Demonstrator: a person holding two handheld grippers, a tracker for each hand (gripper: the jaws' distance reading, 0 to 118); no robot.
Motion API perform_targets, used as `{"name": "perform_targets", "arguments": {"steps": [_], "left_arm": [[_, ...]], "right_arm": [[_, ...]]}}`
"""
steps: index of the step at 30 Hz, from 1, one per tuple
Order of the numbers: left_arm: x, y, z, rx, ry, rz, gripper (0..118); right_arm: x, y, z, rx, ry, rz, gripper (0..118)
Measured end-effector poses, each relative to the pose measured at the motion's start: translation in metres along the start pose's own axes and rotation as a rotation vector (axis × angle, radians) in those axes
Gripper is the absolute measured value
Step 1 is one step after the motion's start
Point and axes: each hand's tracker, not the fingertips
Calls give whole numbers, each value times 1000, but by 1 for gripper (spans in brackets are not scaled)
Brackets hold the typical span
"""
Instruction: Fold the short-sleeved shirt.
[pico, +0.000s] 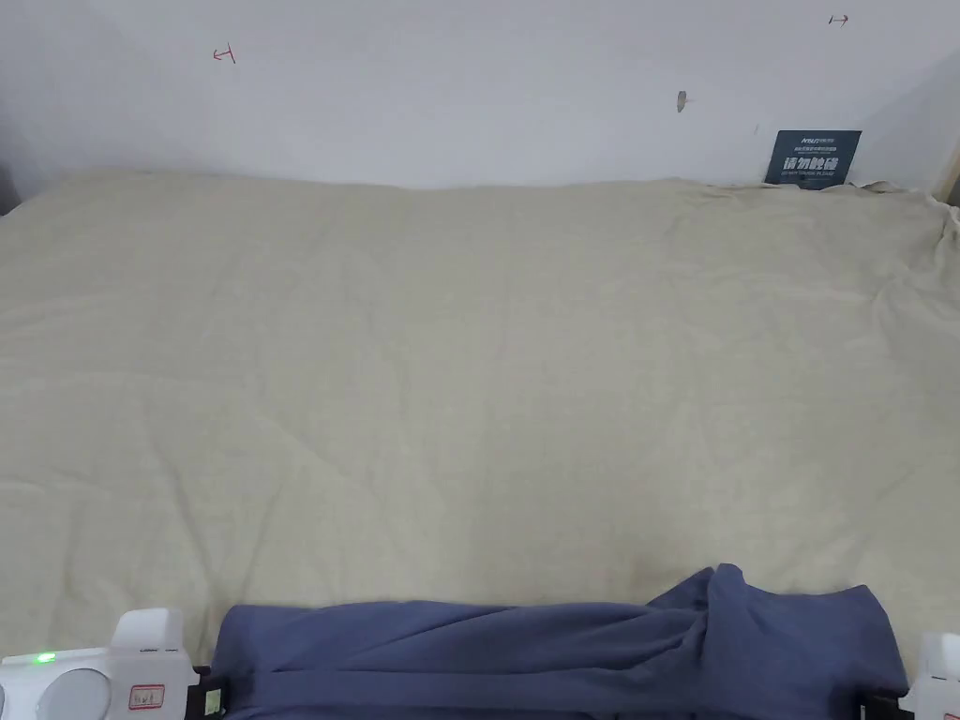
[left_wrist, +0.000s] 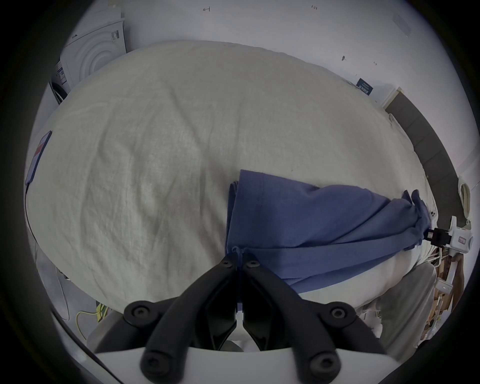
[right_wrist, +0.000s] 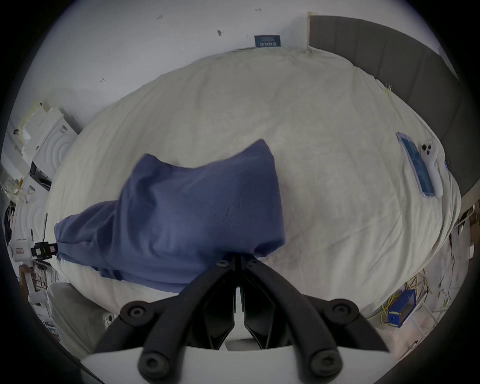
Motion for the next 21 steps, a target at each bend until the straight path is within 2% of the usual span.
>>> {"name": "perform_targets", "arguments": {"steps": [9,11,12,13,16,17,18,19,21], "left_arm": [[1,1,1,0,8,-14,1],[5,0,7,2,7,-20,15],[6,1,10,10,6,-24,25],[7,4,13,13,14,-28,50],[11,12,26,46,18,-28,74],[14,16,31,68,29,-29,96],[19,20,42,124,33,-39,110],[21,24,49,165,26,-41,114],[26,37,62,216,4,-42,114]], "right_arm": [[-5,-2,10,21,-14,-16,4],[-10,0,18,37,-21,-10,18],[-14,1,25,51,-24,-2,30],[-17,3,31,67,-21,3,52],[-25,15,52,140,-16,17,69],[-30,20,59,174,-13,22,81],[-35,25,68,211,-6,32,90],[-40,29,75,245,-3,39,93],[-50,40,89,313,-7,53,93]]}}
